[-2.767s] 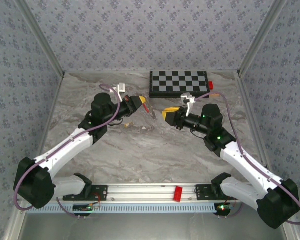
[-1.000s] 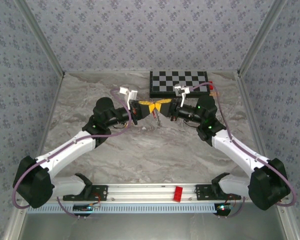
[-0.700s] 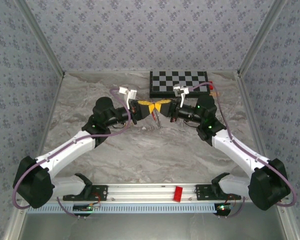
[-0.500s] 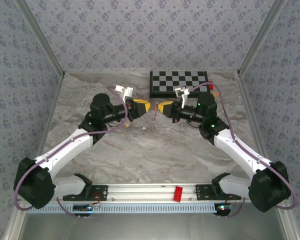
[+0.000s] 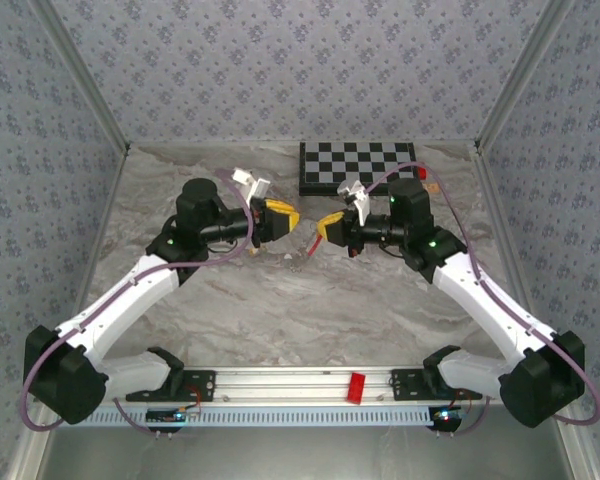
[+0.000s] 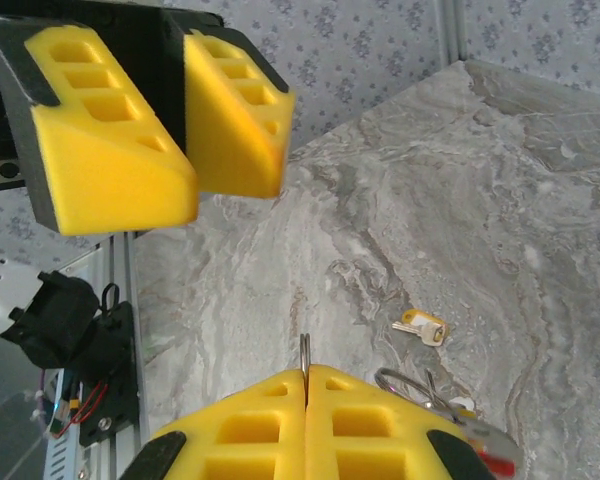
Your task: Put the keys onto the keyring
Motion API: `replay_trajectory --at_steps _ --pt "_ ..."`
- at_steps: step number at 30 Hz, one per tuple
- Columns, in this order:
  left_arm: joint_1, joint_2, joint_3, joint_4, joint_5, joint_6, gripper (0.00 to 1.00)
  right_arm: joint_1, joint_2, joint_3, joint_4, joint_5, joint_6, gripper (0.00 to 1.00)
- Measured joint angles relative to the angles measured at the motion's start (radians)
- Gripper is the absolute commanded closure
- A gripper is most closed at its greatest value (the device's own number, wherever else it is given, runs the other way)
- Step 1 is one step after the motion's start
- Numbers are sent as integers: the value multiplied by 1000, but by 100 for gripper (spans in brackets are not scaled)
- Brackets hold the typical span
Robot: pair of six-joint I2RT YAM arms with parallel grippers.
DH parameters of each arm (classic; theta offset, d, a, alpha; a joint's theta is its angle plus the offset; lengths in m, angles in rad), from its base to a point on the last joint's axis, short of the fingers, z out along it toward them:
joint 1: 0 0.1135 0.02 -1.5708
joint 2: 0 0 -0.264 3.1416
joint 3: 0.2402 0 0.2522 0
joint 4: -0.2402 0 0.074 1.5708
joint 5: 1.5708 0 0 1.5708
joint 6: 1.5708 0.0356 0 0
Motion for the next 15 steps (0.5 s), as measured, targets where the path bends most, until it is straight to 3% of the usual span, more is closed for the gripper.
replay_trajectory --at_steps 7,15 --pt "-51 27 1 -45 31 61 69 -1 26 23 -20 -68 -17 100" --pt "-52 58 3 -55 49 83 72 -3 34 27 -21 -109 -17 100"
